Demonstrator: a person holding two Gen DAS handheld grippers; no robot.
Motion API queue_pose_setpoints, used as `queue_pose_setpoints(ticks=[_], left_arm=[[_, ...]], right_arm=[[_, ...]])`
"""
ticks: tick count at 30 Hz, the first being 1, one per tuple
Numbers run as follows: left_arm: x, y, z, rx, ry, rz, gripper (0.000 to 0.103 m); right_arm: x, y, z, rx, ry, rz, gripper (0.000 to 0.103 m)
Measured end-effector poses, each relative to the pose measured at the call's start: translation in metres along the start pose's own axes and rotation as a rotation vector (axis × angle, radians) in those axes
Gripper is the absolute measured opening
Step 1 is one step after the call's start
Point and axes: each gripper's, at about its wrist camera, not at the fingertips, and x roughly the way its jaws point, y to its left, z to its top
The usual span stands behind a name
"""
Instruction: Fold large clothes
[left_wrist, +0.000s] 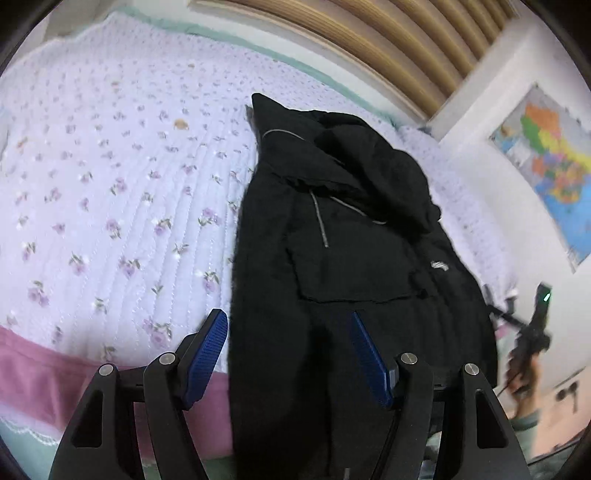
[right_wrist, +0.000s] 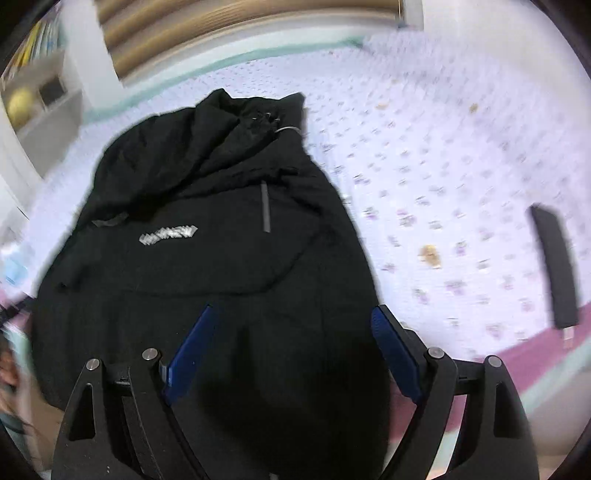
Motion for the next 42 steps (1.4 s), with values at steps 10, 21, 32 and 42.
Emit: queue_pose_setpoints(ticks=[10,21,32,42], left_arm=[[0.017,-0.007,0.005,-0.02,0.075,-0.028,0.07],[0.05,-0.019,0.009,0.029,0.155,0.082,0.07],[0.056,-0.025,0.03,-0.15,0.138,-0.397,0.074],[0.029,-0.028,-0.029,-0.085,0.199,-0.324,0.074]], right_arm=[[-0.008,-0.048,-0.013,0.158,-0.021,-0.018,0.07],[0.021,-0.063,-0.02,0.207,0.073,0.115,0.063],[0.011,-0.019,0.002,0.164,0.099,0.375,0.052],[-0.002,-0.024,-0.038,0.119,0.194,0.334,0.052]])
